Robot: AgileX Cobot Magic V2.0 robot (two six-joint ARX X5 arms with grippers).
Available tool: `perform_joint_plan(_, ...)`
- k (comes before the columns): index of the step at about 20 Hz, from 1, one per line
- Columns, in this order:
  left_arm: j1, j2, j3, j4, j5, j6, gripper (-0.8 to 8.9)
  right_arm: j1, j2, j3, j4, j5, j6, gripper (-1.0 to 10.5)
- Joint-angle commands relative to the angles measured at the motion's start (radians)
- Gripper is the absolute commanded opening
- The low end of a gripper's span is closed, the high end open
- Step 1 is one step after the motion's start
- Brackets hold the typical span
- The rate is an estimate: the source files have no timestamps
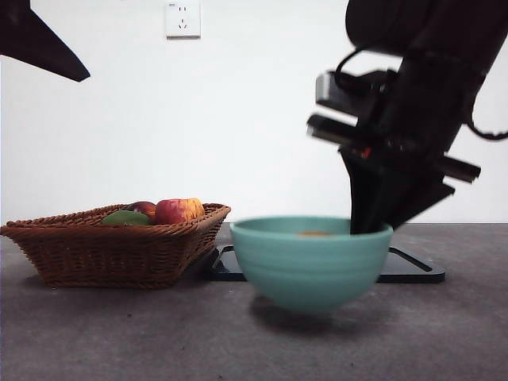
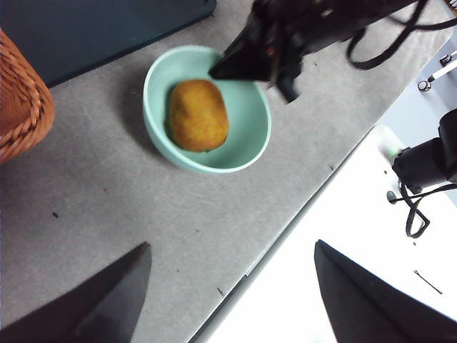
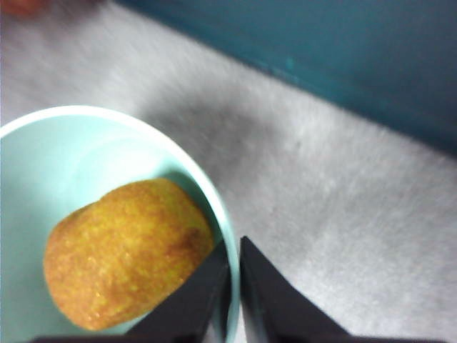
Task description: Pick up the wifruite, put it on the bowl, pick up the plate, put it on desk
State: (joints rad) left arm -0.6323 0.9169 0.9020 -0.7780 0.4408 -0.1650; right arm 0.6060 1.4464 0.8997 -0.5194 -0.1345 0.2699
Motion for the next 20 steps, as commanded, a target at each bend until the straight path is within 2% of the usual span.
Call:
perform_joint_plan(1,-0.006,0.005,0.009,0.008,0.002,0.018,3.67,-0.006,-0.002,0.048,0.001,-0.002,0.004,0.1)
perform_joint_plan(8,-0.006,0.005,0.009,0.008,0.002,0.018,3.67,-0.12,0.053,0.214,0.001,-0.003,-0.021,0.1)
perform_joint_plan(15,-0.006,0.005,0.009,0.007,0.002,0.018,3.67,-0.199,0.242,0.406,-0.003,-0.003,-0.05,0.1)
perform_joint_plan(20,-0.006,0.005,0.009,0.006,0.002,0.018,3.67,-0.23,0.367,0.439,0.035,-0.003,-0.065,0.1)
